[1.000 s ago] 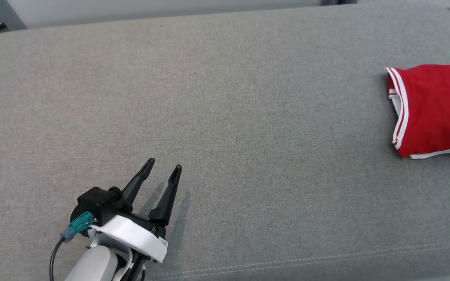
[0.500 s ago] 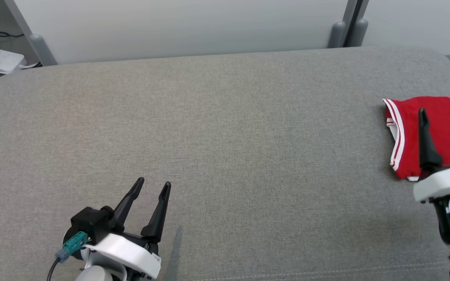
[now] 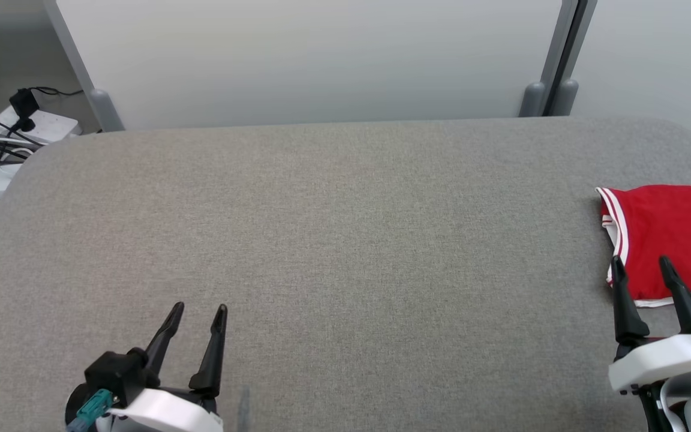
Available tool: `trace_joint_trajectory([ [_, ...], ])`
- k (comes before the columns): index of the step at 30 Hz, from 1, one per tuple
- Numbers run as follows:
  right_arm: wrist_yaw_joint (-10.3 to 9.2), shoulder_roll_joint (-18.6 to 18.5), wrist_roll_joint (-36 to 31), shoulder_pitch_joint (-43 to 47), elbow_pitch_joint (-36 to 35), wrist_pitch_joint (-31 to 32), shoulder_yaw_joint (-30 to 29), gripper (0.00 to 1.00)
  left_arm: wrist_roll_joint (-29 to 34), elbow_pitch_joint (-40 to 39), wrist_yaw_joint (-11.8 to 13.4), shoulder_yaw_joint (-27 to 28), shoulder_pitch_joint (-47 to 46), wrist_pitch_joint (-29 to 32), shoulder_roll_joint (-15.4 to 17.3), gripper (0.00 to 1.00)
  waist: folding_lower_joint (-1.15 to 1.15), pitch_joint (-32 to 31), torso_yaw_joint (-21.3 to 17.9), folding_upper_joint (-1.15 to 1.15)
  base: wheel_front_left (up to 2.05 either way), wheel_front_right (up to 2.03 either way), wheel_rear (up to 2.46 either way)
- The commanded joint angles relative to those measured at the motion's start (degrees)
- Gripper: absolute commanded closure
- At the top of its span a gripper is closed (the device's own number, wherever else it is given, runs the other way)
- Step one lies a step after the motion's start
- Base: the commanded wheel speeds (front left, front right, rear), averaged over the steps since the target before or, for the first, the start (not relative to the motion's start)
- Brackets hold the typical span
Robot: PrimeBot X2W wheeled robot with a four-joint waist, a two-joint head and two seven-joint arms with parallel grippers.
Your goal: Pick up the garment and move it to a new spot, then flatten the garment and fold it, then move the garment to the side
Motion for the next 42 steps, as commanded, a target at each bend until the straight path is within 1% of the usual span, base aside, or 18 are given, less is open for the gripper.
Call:
trace_joint_trajectory([
  [1, 0.08, -0.2, -0.2, 0.1, -2.2, -0.7, 0.7, 0.00, 1.8, -1.3, -0.1, 3.2, -1.0, -0.3, 0.4, 0.00, 0.00, -0.6, 0.4, 0.00, 0.00, 0.00, 0.00],
  [6, 0.08, 0.7, -0.6, 1.8, -2.8, -0.7, 0.7, 0.00, 6.0, -2.5, 0.9, 7.2, 0.0, -0.3, -0.9, 0.00, 0.00, -1.4, 0.8, 0.00, 0.00, 0.00, 0.00],
  [15, 0.08, 1.7, -1.8, 3.5, -3.0, -0.7, 1.2, 0.00, 10.8, -2.3, 2.7, 12.5, 1.5, -0.3, -2.6, 0.00, 0.00, -2.3, 1.1, 0.00, 0.00, 0.00, 0.00],
  [22, 0.08, 1.9, -2.3, 3.9, -2.9, -0.7, 1.1, 0.00, 11.9, -1.2, 3.0, 14.0, 1.7, -0.3, -3.1, 0.00, 0.00, -2.4, 1.2, 0.00, 0.00, 0.00, 0.00],
  [32, 0.08, 2.2, -2.7, 4.0, -3.5, -0.7, 0.4, 0.00, 11.7, -0.5, 2.2, 14.9, 1.8, -0.3, -3.4, 0.00, 0.00, -2.3, 1.4, 0.00, 0.00, 0.00, 0.00],
  [33, 0.00, 2.9, -2.1, 4.5, -1.7, 0.0, -0.5, 1.00, 11.5, 0.7, 2.2, 13.0, 3.2, 0.0, -3.8, 1.00, 0.00, -2.3, 1.4, 0.00, 0.00, 0.00, 0.00],
  [37, 0.00, 3.9, -2.1, 6.0, 0.7, 0.2, 0.1, 1.00, 11.4, 3.2, 2.2, 12.9, 4.5, 0.0, -4.2, 1.00, 0.00, -2.3, 1.4, 0.00, 0.00, 0.00, 0.00],
  [39, 0.00, 4.0, -1.0, 5.8, 0.8, 0.7, -0.2, 1.00, 10.3, 3.4, 2.2, 13.2, 4.0, 0.6, -4.2, 1.00, 0.01, -2.3, 1.4, 0.00, 0.00, 0.00, 0.00],
  [42, 0.00, 4.0, 1.0, 5.7, 0.6, 1.3, -0.4, 1.00, 8.2, 3.3, 2.1, 13.4, 3.8, 1.3, -4.2, 1.00, 0.09, -2.3, 1.3, 0.00, 0.00, 0.00, 0.00],
])
